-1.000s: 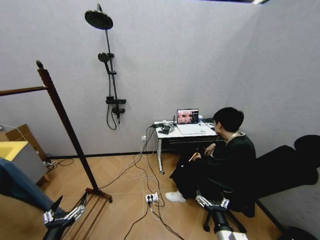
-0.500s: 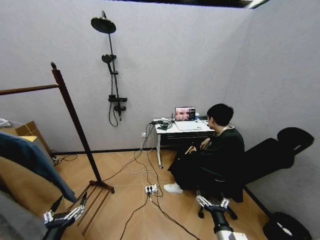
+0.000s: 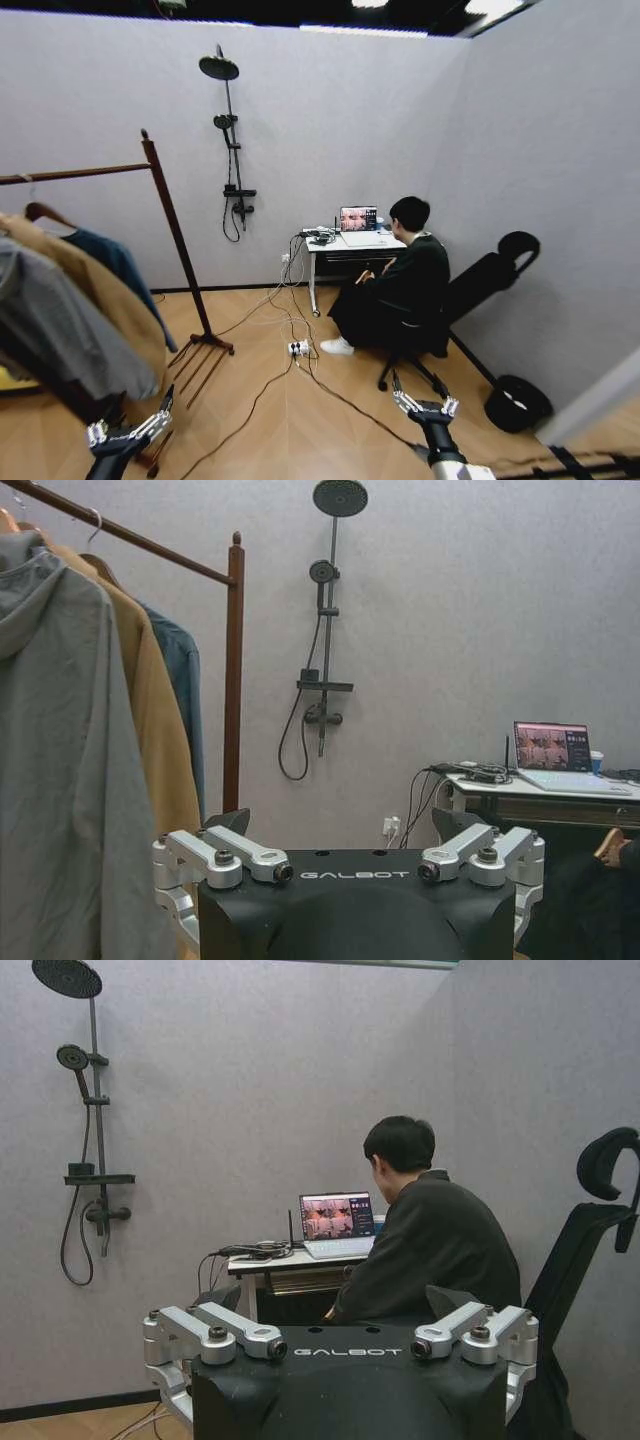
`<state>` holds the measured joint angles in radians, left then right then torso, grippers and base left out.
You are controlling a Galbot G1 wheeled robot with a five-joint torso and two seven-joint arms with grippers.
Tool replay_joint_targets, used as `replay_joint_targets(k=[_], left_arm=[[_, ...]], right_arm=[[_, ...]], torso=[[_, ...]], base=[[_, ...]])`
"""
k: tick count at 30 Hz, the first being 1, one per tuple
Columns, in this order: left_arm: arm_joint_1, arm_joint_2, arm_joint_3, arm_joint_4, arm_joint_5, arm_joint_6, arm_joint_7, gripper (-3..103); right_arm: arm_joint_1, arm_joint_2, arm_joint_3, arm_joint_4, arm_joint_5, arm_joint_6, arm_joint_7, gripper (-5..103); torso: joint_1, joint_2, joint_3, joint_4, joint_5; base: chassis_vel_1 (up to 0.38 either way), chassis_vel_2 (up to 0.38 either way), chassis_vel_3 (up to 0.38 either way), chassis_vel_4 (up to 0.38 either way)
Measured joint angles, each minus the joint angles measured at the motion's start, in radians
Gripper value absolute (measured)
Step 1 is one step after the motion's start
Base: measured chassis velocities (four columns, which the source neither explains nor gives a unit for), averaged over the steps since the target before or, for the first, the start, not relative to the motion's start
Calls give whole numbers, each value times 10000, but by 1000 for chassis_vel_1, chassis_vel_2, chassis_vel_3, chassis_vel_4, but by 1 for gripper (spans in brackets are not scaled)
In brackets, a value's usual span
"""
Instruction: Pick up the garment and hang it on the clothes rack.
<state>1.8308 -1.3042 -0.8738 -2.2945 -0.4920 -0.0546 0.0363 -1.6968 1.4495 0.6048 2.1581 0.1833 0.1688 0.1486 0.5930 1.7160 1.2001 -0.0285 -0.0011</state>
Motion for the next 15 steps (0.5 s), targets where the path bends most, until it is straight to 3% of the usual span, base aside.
replay_joint_targets(k=[2, 5, 8, 9, 11, 12, 15], left_arm=[[0, 0, -1, 0, 0, 0, -3, 100], [1, 0, -1, -2, 0, 0, 0, 100], [1, 0, -1, 0, 0, 0, -2, 100], [0, -1, 0, -1, 0, 0, 3, 100], [1, -1, 0, -1, 1, 0, 4, 100], [0, 0, -1, 0, 0, 0, 0, 100], [0, 0, 0, -2, 0, 0, 3, 100]], right_arm=[[-2, 0, -3, 0, 0, -1, 0, 100], [-2, 0, -2, 0, 1, -1, 0, 100], [0, 0, -3, 1, 0, 1, -1, 100], [3, 0, -1, 0, 0, 1, -1, 100], [-3, 0, -1, 0, 1, 0, 0, 100], [3, 0, -1, 1, 0, 1, 0, 100], [2, 0, -1, 1, 0, 1, -1, 100]], torso=[[1, -1, 1, 2, -3], [3, -1, 1, 0, 26], [4, -1, 2, 3, 2], [5, -2, 2, 2, 21], [4, -2, 2, 1, 24], [5, -3, 2, 1, -4], [4, -2, 2, 2, 21]], base=[[341, -365, -361, 371], [360, -337, -342, 345], [348, -322, -341, 341], [381, -342, -328, 319], [358, -377, -370, 319], [358, -360, -360, 367], [360, -328, -353, 322]])
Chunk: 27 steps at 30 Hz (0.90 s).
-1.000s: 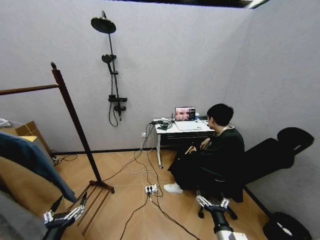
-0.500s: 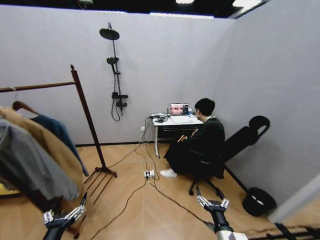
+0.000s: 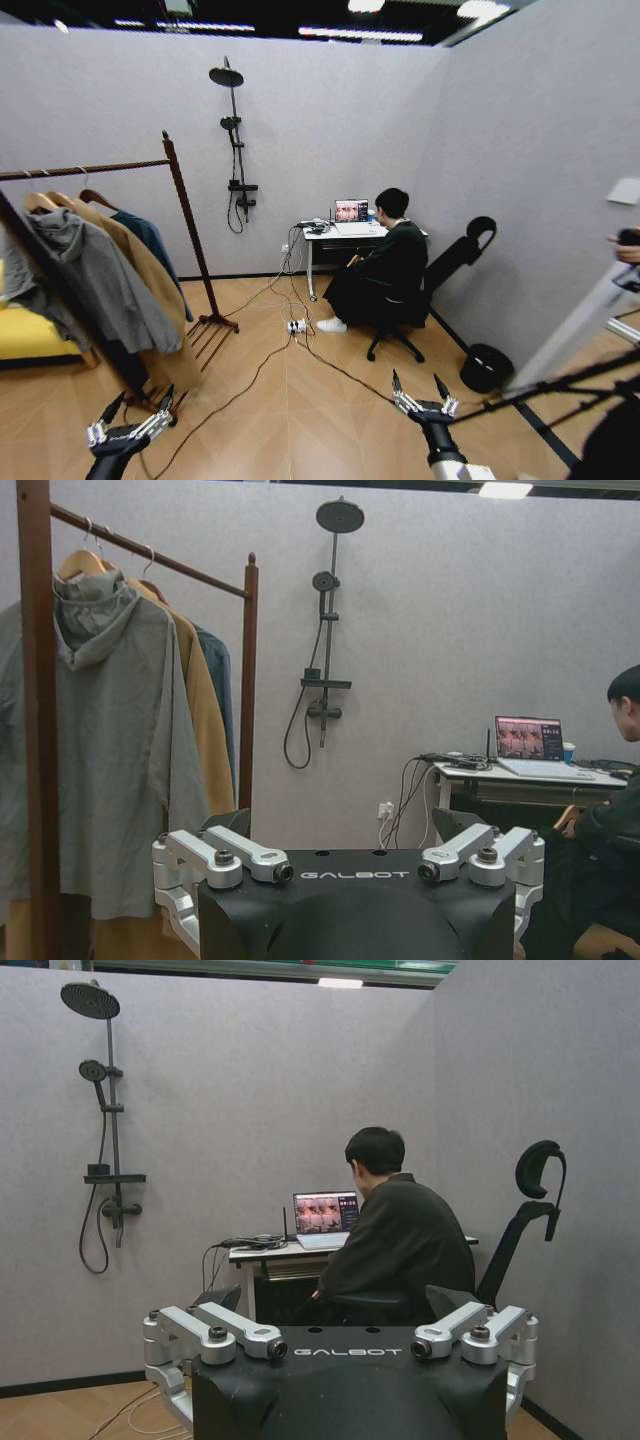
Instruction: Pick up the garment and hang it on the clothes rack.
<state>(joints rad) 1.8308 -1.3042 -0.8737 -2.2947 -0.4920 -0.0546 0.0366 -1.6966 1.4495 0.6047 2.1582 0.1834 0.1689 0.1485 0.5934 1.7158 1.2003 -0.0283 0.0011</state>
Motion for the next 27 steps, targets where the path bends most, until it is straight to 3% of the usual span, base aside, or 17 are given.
replay_joint_targets(k=[1, 2, 5, 6, 9, 13, 19, 27], left_arm=[[1, 0, -1, 0, 1, 0, 0, 100], [0, 0, -1, 2, 0, 0, -4, 100], [2, 0, -1, 0, 0, 0, -5, 100], [2, 1, 0, 0, 0, 0, 6, 100], [4, 0, -3, 2, 0, 0, -10, 100], [-1, 0, 0, 1, 0, 0, 0, 100], [-2, 0, 0, 1, 0, 0, -3, 100], [0, 0, 0, 1, 0, 0, -3, 100]], right_arm=[[-3, 0, -1, 0, 0, -1, 0, 100], [-1, 0, 0, 1, 0, 0, 0, 100], [-1, 0, 0, 1, 0, 0, 0, 100], [-11, 0, 2, 0, 0, 0, 1, 100], [-4, 0, -3, 1, 0, 0, 0, 100], [-7, 1, 0, 0, 0, 0, 1, 100], [6, 0, 0, 0, 0, 0, 1, 100], [0, 0, -1, 0, 0, 0, 0, 100]], torso=[[-1, 1, -1, 0, 2], [1, 0, -1, -3, -30], [-6, 3, -2, 3, -1], [-9, 5, -3, -7, 3], [-10, 5, -3, 14, -20], [-8, 3, -1, -9, -8], [11, -8, 4, 2, -10], [-2, 0, -1, 0, -11]], base=[[367, -387, -352, 332], [328, -387, -322, 375], [348, -323, -306, 308], [183, -226, -298, 259], [160, -192, -156, 215], [52, 17, -80, 49], [-78, 23, 38, -37], [-11, 16, 11, -11]])
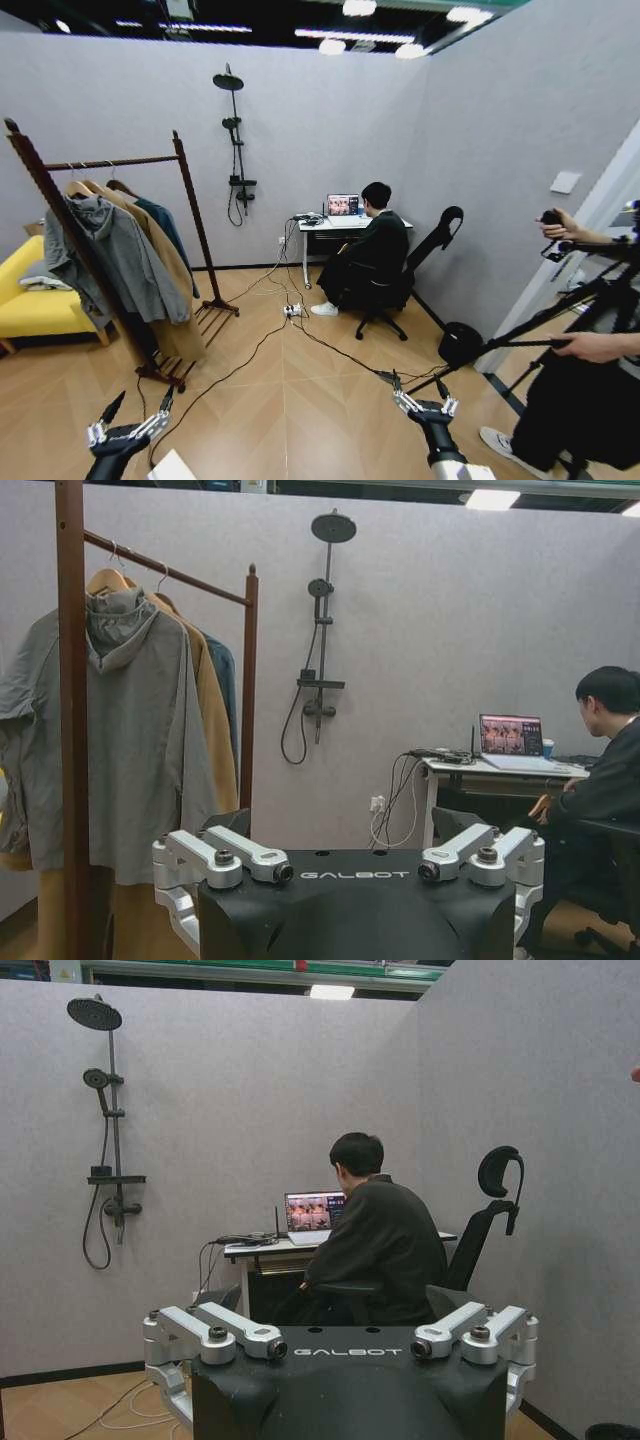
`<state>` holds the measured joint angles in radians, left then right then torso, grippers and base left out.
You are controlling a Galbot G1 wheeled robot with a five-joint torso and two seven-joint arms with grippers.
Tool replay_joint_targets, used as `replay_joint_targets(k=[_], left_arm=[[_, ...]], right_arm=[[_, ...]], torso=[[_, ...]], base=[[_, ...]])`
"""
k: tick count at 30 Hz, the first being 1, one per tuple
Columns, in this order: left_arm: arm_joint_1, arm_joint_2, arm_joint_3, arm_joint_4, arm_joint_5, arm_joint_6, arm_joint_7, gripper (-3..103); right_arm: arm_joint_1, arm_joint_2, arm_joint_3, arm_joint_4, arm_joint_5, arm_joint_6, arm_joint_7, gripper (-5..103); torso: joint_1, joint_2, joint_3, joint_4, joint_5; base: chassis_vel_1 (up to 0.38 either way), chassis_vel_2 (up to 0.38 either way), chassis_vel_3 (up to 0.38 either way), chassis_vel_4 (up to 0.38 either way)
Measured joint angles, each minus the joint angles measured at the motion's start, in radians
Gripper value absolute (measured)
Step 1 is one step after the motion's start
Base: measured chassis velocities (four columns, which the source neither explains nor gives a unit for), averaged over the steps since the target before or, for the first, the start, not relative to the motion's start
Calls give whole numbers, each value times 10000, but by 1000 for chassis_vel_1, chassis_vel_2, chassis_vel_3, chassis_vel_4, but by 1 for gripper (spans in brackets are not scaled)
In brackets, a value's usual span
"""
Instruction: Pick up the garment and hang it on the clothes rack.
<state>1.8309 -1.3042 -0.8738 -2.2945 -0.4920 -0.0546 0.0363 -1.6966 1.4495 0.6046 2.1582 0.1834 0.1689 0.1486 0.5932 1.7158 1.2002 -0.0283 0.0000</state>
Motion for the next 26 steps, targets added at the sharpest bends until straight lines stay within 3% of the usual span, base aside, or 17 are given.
replay_joint_targets(k=[26], left_arm=[[1, 0, 0, 0, 0, 0, 0, 100]], right_arm=[[-2, 0, 0, 0, 0, 1, 0, 100]], torso=[[0, 1, 1, 0, 0]], base=[[0, 0, 0, 0]])
